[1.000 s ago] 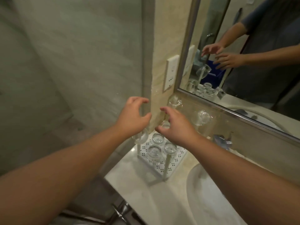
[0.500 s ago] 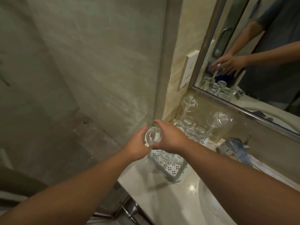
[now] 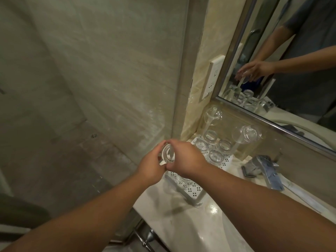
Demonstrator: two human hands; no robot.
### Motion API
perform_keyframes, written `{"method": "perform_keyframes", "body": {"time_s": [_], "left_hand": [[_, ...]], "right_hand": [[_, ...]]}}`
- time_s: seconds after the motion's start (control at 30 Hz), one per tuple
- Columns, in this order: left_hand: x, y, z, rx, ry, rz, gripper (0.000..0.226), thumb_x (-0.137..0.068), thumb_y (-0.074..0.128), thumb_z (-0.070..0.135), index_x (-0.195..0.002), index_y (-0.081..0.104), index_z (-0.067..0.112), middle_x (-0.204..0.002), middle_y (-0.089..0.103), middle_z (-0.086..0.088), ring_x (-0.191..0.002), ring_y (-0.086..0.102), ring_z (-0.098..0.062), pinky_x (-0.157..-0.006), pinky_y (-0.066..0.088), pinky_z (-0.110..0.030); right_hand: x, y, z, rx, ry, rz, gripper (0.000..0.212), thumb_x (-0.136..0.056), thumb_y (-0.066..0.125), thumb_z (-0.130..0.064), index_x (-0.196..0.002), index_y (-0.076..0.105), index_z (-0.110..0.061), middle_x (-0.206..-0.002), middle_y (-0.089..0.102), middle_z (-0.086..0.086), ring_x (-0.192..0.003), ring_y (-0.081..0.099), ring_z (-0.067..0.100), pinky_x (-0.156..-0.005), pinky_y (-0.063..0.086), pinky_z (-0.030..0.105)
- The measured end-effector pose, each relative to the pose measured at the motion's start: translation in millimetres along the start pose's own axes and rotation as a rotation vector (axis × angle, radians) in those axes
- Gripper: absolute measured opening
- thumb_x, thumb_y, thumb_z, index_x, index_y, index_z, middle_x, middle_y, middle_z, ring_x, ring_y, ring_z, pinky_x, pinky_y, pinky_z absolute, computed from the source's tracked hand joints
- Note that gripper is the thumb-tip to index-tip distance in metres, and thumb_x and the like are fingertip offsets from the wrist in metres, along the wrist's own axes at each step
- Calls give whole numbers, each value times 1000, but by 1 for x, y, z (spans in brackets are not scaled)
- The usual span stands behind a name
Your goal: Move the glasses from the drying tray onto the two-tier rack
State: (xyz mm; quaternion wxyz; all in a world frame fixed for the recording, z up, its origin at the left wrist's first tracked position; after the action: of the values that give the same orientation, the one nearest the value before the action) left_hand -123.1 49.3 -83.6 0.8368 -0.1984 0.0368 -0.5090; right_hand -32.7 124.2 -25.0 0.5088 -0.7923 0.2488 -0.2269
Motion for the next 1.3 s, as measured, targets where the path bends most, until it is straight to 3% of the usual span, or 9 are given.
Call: {"method": "perform_keyframes", "body": {"time_s": [0.2,0.4,0.47,0.57,0.67,0.83,0.97,1.1,1.3], "left_hand": [[19,-4,6,36,-20,172,92,-83,78,11,-153,26,40,-133,44,14,-107,63,-9,-91,53,-32],[46,-7,21,655,-328,379,48,-92,53,10,-137,49,27,-108,60,0,-82,63,-18,-67,53,-35],[52,-2,34,933,-498,243,35,-97,53,29,-127,59,13,-96,64,-7,-75,64,-22,-62,51,-35],[62,3,67,1119,-622,-115,68,-91,44,69,-109,66,7,-82,69,-9,-72,70,-26,-69,56,-37],[64,-1,93,1184,-563,-272,99,-79,43,86,-125,61,0,-102,70,-11,-89,72,-30,-74,59,-43],[65,-4,112,1244,-597,-282,95,-79,47,84,-130,61,5,-117,72,-16,-99,73,-32,-78,61,-41],[64,-6,110,1284,-619,-218,81,-80,61,73,-122,64,3,-104,74,-17,-79,75,-32,-71,62,-40],[62,-10,112,1284,-480,-205,68,-85,62,61,-117,67,1,-98,74,-17,-77,74,-26,-74,62,-38],[56,-19,127,1232,-276,-253,28,-82,72,35,-97,78,12,-88,73,-14,-63,71,-22,-57,59,-33]], "right_hand": [[15,-34,-8,17,-20,98,78,-65,72,-41,-138,46,-29,-117,66,0,-103,63,23,-74,48,29],[34,-78,-25,39,-57,167,77,-67,71,-44,-138,45,-32,-111,68,-2,-93,65,19,-71,49,28],[40,-91,-34,42,-89,194,78,-68,71,-44,-140,44,-32,-119,66,-3,-99,64,18,-79,52,30],[49,-102,-45,56,-150,220,79,-70,71,-43,-142,41,-32,-132,59,-6,-114,59,17,-88,51,33],[58,-105,-52,55,-216,225,77,-72,69,-39,-143,39,-32,-140,52,-7,-120,57,17,-92,50,36],[65,-101,-55,101,-283,172,79,-80,68,-38,-146,26,-41,-158,29,-3,-130,50,24,-95,49,42],[65,-97,-47,-119,-254,-9,92,-76,78,-43,-150,24,-48,-164,11,-7,-139,38,17,-109,38,32],[64,-108,-45,-343,-224,73,82,-80,76,-44,-150,32,-41,-161,22,-10,-143,26,3,-106,20,13],[61,-109,-39,-587,-127,96,102,-78,79,-40,-154,10,-41,-158,30,-11,-123,34,-13,-104,31,22]]}}
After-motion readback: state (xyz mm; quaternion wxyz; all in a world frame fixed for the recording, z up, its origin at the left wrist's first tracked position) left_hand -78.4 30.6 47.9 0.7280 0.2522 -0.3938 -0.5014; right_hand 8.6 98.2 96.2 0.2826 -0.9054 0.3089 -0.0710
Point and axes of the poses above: each hand's wrist, its own x-axis away from the middle knuckle, its own y-axis out of the palm, z = x × y, the point moved 5 cm from there along -x, towards the middle knuckle
